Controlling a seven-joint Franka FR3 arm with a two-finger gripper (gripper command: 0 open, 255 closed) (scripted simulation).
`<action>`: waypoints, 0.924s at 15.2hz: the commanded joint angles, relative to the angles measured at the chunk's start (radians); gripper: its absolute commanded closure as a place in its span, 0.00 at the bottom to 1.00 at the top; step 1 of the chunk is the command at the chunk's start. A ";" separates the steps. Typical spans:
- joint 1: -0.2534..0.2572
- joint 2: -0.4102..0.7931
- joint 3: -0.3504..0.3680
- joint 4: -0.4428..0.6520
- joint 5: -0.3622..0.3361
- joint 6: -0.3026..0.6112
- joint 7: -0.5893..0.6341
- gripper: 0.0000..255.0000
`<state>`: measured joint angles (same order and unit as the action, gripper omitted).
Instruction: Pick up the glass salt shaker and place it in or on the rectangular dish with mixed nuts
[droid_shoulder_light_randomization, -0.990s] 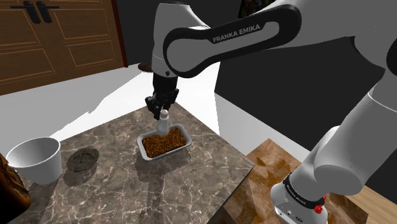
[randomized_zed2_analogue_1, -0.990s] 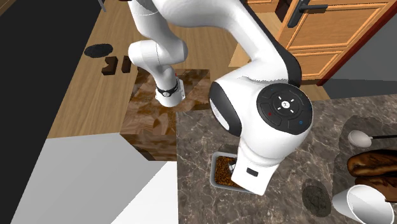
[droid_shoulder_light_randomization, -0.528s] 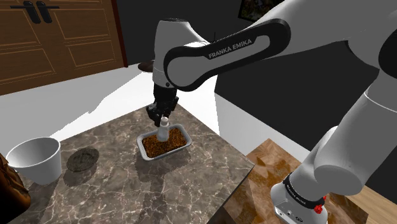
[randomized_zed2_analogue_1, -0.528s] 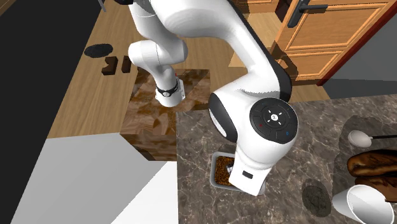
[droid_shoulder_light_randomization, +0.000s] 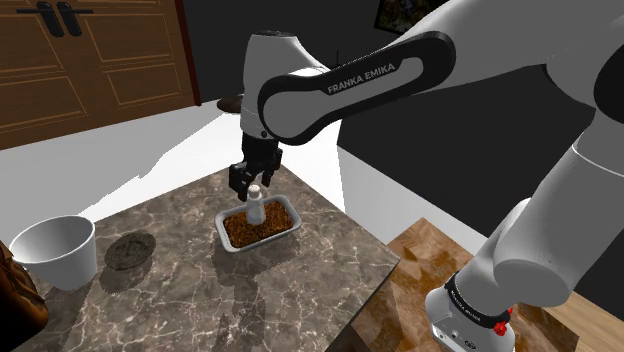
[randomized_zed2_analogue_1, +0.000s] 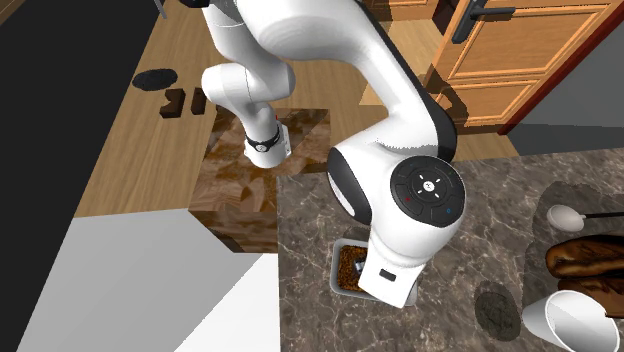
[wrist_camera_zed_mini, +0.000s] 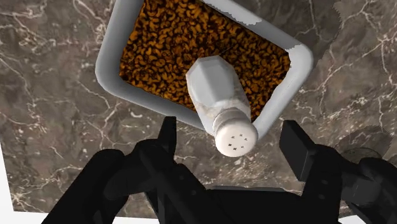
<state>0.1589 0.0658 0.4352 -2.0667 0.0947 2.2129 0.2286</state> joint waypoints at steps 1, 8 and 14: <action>0.000 0.000 0.000 0.000 0.000 0.000 0.000 0.00; -0.011 -0.061 -0.007 0.063 0.024 -0.121 -0.018 0.00; -0.011 -0.061 -0.007 0.063 0.024 -0.121 -0.018 0.00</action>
<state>0.1477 0.0049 0.4282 -2.0042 0.1187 2.0928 0.2108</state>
